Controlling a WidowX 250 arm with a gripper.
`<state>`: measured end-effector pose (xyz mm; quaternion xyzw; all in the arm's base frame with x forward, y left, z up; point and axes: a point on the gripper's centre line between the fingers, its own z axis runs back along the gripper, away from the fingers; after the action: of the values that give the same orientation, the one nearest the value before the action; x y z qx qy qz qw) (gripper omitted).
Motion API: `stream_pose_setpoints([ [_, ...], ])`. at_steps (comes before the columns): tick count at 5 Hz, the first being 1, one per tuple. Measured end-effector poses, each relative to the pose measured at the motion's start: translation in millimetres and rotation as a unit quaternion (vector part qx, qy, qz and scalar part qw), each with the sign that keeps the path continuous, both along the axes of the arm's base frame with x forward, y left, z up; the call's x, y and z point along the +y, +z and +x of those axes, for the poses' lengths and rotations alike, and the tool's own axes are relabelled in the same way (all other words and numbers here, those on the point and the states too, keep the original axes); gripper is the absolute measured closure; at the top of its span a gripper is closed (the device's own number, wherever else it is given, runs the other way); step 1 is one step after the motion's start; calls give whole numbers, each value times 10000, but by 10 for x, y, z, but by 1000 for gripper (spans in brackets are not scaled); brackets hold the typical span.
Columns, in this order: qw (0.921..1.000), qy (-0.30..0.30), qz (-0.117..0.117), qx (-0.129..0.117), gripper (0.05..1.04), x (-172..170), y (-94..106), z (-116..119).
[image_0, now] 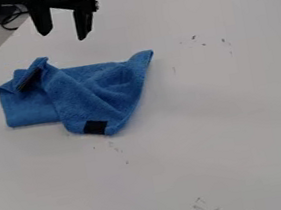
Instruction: Unfold the cloth from bottom to top
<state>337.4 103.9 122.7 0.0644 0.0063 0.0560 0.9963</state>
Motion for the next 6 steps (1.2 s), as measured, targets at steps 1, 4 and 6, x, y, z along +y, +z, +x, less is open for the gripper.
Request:
stream_pose_setpoints([
  [1,9998,-12,-92,186,84,-20,-137,-21],
  [4,9898,-1309,-547,153,84,-206,-453,-569],
  [6,9308,-3631,-149,-401,84,-295,-616,-642],
])
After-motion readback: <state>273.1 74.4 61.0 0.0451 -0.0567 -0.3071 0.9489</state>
